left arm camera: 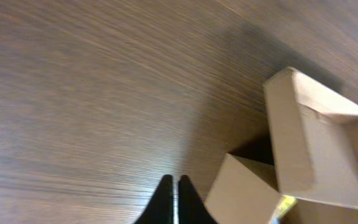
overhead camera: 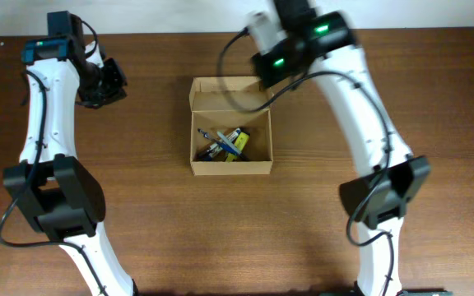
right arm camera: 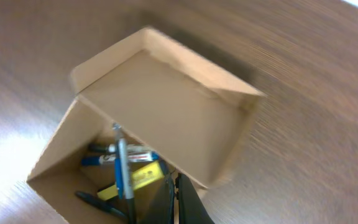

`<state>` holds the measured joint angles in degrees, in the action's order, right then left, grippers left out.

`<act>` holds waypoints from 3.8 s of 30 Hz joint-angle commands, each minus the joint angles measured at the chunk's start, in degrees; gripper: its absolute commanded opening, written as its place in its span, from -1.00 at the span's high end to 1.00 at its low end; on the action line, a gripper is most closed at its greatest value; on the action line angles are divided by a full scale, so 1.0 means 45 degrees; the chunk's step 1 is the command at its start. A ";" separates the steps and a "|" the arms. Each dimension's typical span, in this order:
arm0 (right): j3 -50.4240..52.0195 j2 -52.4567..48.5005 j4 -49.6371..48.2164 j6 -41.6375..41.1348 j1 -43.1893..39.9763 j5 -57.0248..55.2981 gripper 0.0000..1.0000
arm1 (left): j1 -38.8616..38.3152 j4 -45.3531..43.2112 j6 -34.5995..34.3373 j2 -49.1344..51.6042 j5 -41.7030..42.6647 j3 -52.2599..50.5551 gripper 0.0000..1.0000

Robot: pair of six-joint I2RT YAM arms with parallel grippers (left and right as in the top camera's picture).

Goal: Pack container
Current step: 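Move both grippers to the box lid flaps at the back, then lift the lid with both grippers and fold it forward over the box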

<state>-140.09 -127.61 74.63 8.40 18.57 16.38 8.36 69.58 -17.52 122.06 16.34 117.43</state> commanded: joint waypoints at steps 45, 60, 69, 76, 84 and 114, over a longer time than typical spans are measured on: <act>0.0170 -0.5974 0.0126 -0.0403 -0.2973 0.7475 0.92 | -0.1880 -0.3385 -0.0622 0.5251 0.7286 -0.0039 0.96; 0.0146 -0.6057 -0.1957 0.1234 -0.3060 0.9738 0.93 | -0.2074 -0.7198 -0.1195 0.5634 1.0569 0.0165 0.97; 0.0058 -0.5197 -0.1885 0.2142 -0.3055 0.8092 0.92 | -0.2322 -0.7461 -0.0219 0.5634 1.0807 0.2322 0.97; 0.0058 -0.3857 -0.1535 0.2278 -0.2807 0.6630 0.92 | -0.2856 -0.6426 0.0170 0.5634 1.0841 0.4143 0.97; 0.0058 -0.2744 -0.0947 0.2472 -0.2540 0.5863 0.92 | -0.3089 -0.3716 0.1263 0.5634 0.9855 0.5557 0.97; 0.0068 0.0359 0.2963 0.2759 -0.0641 0.0627 0.92 | -0.5139 0.6028 0.2463 0.5503 0.4226 1.0506 0.97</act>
<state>-139.59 -126.91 87.05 20.38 15.07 21.67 -13.28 96.47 -4.56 147.20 39.53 163.11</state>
